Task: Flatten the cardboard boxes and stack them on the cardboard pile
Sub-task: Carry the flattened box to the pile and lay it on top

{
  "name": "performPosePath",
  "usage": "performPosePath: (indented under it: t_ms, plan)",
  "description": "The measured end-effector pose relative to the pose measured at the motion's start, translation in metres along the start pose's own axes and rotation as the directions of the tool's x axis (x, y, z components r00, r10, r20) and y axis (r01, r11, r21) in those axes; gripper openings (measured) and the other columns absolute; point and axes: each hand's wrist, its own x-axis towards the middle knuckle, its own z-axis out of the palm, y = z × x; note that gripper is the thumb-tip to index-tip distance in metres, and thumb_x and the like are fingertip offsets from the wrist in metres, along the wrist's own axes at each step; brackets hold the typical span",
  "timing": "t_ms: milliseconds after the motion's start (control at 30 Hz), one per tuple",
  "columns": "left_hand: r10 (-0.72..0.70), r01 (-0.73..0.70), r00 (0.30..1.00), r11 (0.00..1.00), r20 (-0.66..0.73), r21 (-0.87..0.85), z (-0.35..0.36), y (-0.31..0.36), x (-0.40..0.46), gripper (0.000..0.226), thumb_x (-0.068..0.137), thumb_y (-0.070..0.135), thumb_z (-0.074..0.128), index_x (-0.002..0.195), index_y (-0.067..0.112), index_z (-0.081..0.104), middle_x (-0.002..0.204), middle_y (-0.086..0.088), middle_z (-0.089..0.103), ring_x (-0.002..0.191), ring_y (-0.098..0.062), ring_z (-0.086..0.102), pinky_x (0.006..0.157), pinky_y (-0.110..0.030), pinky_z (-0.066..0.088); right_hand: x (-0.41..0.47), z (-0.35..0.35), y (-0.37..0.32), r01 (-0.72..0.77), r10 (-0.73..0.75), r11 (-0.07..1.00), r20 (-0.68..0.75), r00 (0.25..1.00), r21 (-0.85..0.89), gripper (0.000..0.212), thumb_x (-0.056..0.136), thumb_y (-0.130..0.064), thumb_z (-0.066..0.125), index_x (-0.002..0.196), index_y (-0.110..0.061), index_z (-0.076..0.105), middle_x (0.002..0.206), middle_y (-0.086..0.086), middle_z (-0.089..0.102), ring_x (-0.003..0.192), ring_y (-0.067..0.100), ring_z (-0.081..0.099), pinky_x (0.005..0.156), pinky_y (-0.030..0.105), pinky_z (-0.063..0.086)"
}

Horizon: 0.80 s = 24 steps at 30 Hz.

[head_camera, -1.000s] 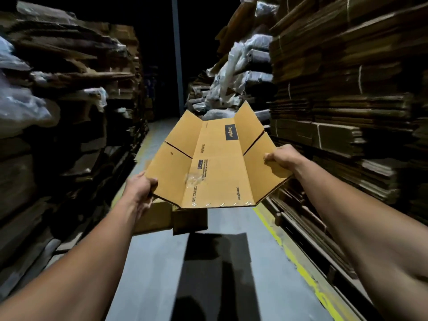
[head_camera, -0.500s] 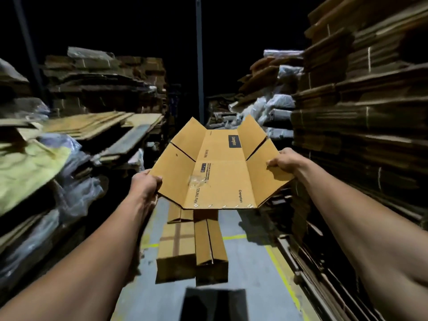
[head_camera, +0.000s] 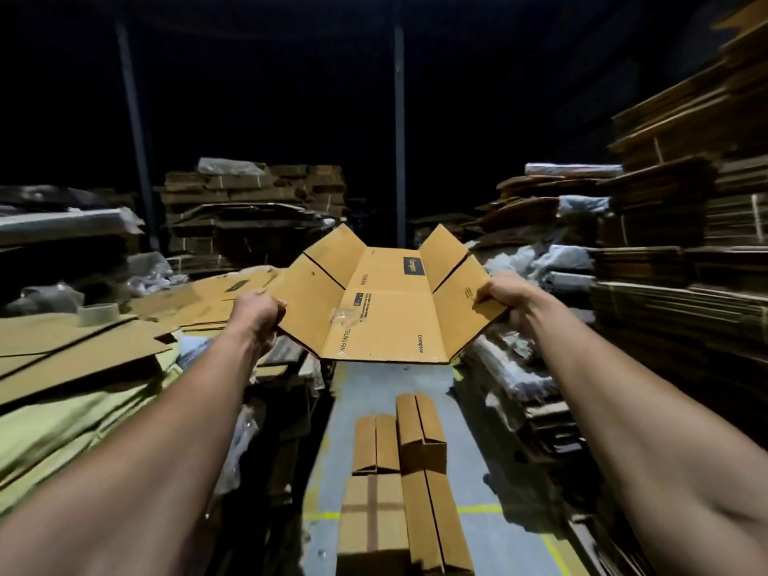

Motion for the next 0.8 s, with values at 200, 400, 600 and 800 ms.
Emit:
performPosePath:
  t_ms: [200, 400, 600, 800]
  plan:
    - [0.023, -0.024, 0.999, 0.999, -0.024, -0.049, -0.037, 0.017, 0.074, 0.030, 0.096, -0.013, 0.053, 0.077, 0.011, 0.054, 0.080, -0.011, 0.055, 0.067, -0.022, 0.054, 0.055, -0.025, 0.043, 0.066, 0.069, -0.040, 0.054, -0.054, 0.995, -0.004, 0.999, 0.080, 0.022, 0.087, 0.011, 0.061, 0.073, -0.004, 0.059, 0.063, 0.015, 0.065, 0.046, 0.020, 0.064, 0.055, 0.036, 0.056]
    - [0.053, -0.057, 0.994, 0.998, -0.090, -0.035, -0.058, 0.017, 0.173, 0.032, 0.098, -0.013, 0.051, 0.076, 0.011, 0.052, 0.080, -0.011, 0.053, 0.065, -0.021, 0.053, 0.043, -0.021, 0.046, 0.156, 0.158, -0.059, 0.096, -0.103, 0.982, 0.036, 0.994, 0.165, 0.024, 0.089, 0.015, 0.055, 0.076, -0.005, 0.057, 0.068, 0.014, 0.059, 0.032, 0.011, 0.056, 0.034, 0.019, 0.043]
    - [0.076, -0.072, 0.980, 0.997, -0.183, 0.027, -0.081, 0.020, 0.307, 0.025, 0.096, -0.010, 0.053, 0.083, 0.009, 0.064, 0.085, -0.014, 0.058, 0.074, -0.023, 0.058, 0.066, -0.029, 0.048, 0.286, 0.259, -0.088, 0.088, -0.119, 0.957, 0.095, 0.988, 0.277, 0.022, 0.088, 0.016, 0.059, 0.076, -0.003, 0.059, 0.061, 0.014, 0.061, 0.039, 0.017, 0.060, 0.036, 0.022, 0.047]
    - [0.088, -0.032, 0.953, 0.981, -0.291, 0.191, -0.114, 0.020, 0.412, 0.024, 0.091, -0.002, 0.056, 0.082, 0.018, 0.063, 0.076, -0.011, 0.050, 0.060, -0.021, 0.044, 0.047, -0.023, 0.030, 0.395, 0.376, -0.123, 0.087, -0.151, 0.937, 0.167, 0.974, 0.338, 0.025, 0.086, 0.016, 0.057, 0.073, -0.005, 0.059, 0.073, 0.015, 0.059, 0.047, 0.021, 0.064, 0.051, 0.028, 0.049]
